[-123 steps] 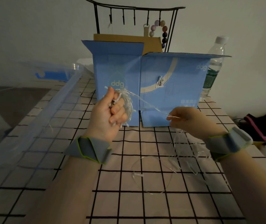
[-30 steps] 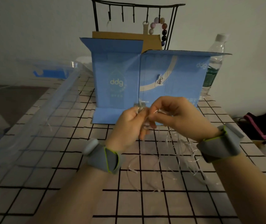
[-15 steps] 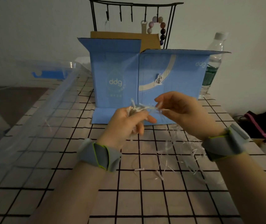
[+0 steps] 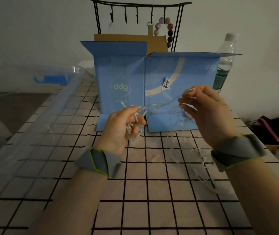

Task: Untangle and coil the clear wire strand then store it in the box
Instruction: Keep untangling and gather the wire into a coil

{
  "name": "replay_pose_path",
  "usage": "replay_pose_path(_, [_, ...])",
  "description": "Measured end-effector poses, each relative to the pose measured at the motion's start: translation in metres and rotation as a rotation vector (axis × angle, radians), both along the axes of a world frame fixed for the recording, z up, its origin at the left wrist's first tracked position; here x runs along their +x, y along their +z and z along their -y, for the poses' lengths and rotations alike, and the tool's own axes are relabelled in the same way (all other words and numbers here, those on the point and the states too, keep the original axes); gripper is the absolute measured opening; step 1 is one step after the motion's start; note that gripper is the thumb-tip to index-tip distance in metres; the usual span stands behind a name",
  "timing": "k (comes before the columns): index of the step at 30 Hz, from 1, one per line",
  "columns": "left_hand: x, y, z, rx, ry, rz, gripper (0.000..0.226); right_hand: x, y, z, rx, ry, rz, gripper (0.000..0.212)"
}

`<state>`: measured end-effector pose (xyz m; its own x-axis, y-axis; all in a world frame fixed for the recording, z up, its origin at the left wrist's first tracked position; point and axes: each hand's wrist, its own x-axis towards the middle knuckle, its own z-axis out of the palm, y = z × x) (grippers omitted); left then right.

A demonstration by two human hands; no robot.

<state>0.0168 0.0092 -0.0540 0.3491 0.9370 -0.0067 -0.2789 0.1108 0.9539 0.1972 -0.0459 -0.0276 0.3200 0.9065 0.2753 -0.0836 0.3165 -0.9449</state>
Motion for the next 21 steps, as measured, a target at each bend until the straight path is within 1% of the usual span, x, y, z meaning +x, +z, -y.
replay_pose_path(1, [-0.001,-0.001,-0.002,-0.017,0.013,0.005,0.058,0.002,0.002,0.001,-0.007,0.050,-0.145,0.023])
replay_pose_path(3, [-0.002,-0.002,-0.005,-0.040,0.026,0.040,0.063,0.006,0.003,0.003,-0.002,0.149,-0.373,0.019])
replay_pose_path(4, [-0.002,-0.003,-0.007,-0.055,0.032,0.073,0.062,0.008,0.003,0.003,0.010,0.188,-0.452,0.019])
replay_pose_path(6, [-0.002,-0.004,-0.009,-0.089,0.059,0.141,0.058,0.012,0.001,0.004,0.037,0.268,-0.540,0.024])
replay_pose_path(8, [-0.002,-0.004,-0.010,-0.114,0.098,0.207,0.047,0.016,-0.001,0.005,0.042,0.345,-0.541,0.026])
replay_pose_path(9, [-0.004,-0.004,-0.011,-0.127,0.113,0.254,0.047,0.020,-0.001,0.005,0.045,0.372,-0.528,0.027])
replay_pose_path(11, [-0.007,-0.004,-0.015,-0.134,0.134,0.332,0.055,0.027,-0.002,0.005,0.046,0.376,-0.526,0.030])
replay_pose_path(13, [-0.009,-0.003,-0.018,-0.119,0.154,0.350,0.059,0.033,-0.003,0.006,0.036,0.336,-0.542,0.030])
replay_pose_path(15, [-0.009,-0.003,-0.018,-0.136,0.178,0.380,0.054,0.037,-0.004,0.005,0.036,0.245,-0.607,0.020])
replay_pose_path(17, [-0.008,-0.003,-0.019,-0.142,0.190,0.390,0.039,0.041,-0.008,0.003,0.028,0.158,-0.691,0.006])
replay_pose_path(18, [-0.007,-0.003,-0.018,-0.134,0.182,0.387,0.034,0.041,-0.010,0.002,0.011,0.130,-0.689,0.003])
replay_pose_path(19, [-0.007,-0.003,-0.018,-0.131,0.171,0.392,0.031,0.043,-0.013,0.001,-0.020,0.106,-0.641,0.006])
replay_pose_path(21, [-0.009,-0.003,-0.018,-0.139,0.155,0.432,0.033,0.043,-0.014,0.001,-0.109,0.018,-0.406,0.015])
